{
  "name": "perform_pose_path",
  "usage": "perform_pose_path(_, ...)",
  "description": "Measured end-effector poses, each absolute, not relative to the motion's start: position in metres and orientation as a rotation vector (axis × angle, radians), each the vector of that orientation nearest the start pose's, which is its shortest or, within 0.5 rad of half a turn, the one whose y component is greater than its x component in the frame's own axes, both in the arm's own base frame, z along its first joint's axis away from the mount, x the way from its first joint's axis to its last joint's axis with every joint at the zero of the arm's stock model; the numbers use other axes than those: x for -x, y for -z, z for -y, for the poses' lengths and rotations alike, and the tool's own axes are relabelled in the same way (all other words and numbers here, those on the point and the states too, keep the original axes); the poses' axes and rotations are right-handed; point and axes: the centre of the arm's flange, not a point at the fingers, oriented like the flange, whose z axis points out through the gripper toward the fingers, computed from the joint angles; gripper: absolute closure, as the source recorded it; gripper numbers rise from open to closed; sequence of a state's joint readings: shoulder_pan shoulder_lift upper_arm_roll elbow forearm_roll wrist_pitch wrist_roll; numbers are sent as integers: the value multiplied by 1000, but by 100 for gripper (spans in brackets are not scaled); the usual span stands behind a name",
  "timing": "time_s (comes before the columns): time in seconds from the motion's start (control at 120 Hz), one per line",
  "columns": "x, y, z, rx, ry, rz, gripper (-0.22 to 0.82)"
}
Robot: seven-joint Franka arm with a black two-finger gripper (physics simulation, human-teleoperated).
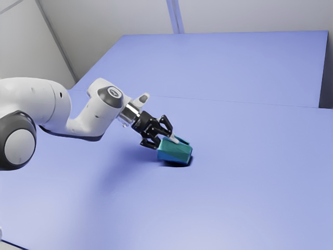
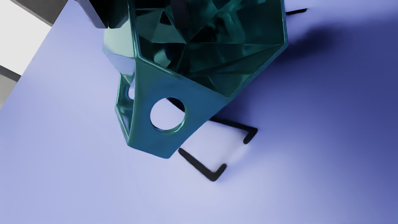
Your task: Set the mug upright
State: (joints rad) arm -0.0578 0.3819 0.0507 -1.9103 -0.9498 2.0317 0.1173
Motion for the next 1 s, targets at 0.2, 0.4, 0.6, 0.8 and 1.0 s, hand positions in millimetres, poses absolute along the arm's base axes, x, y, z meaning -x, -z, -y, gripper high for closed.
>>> perform_pose_path(0.2, -619, -312, 74, -2312, 204, -453, 69)
perform_pose_path(0.4, -624, -321, 83, -2322, 180, -437, 75)
perform_pose_path(0.6, -619, -366, 90, -2456, 81, -330, 76)
perform_pose_path(0.8, -600, -408, 89, -2707, -20, -174, 76)
perform_pose_path(1.0, -546, -418, 90, -2963, -98, -29, 77)
